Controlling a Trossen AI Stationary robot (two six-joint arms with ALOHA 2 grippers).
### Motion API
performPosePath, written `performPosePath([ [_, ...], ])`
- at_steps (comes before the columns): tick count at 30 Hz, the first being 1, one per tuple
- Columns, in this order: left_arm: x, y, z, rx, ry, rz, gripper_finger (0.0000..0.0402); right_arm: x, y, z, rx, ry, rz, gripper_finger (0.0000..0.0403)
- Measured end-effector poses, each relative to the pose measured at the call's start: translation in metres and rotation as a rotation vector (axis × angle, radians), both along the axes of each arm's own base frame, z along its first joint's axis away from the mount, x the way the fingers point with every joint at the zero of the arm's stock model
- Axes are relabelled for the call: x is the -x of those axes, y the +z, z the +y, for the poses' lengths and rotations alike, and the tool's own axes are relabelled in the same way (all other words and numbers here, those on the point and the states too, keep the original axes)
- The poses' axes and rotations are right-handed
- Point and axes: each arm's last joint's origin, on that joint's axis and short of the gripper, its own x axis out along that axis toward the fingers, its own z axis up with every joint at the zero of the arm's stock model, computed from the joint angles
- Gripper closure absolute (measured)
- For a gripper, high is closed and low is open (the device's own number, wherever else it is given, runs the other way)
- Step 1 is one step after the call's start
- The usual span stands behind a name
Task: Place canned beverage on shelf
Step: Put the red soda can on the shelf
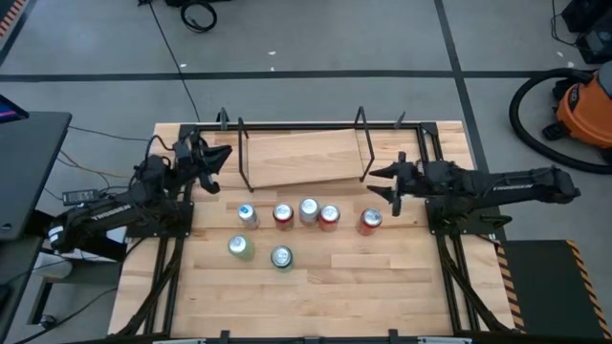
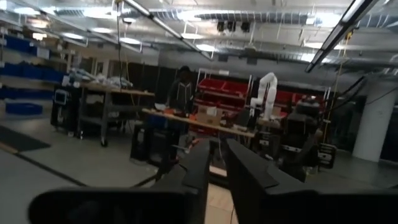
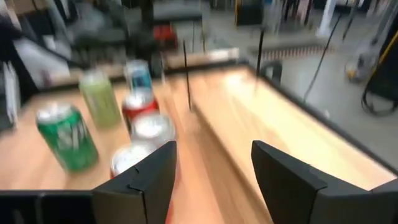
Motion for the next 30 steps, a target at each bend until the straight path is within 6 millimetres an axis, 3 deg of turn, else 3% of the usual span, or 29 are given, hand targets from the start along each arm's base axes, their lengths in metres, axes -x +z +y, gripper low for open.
performPosePath([
  [7,-0.011,0.010,0.005,-0.013,0.010,0.050,0.0241,-0.027,0.022,0.004,-0.034,0.070,0.324,0.0142],
  [11,-0.013,0.021,0.006,-0.050,0.020,0.046,0.0215,-0.044,0.038,0.005,-0.058,0.103,0.459,0.0100],
  [18,-0.014,0.022,0.005,-0.058,-0.019,0.054,0.0209,-0.075,0.044,0.014,-0.100,0.178,0.727,0.0043],
  [24,-0.014,0.022,0.005,-0.062,-0.025,0.049,0.0209,-0.101,0.042,0.029,-0.046,0.251,0.882,0.0036],
  [30,-0.014,0.022,0.005,-0.071,-0.023,0.053,0.0209,-0.111,0.024,0.043,-0.025,0.292,1.049,0.0036],
])
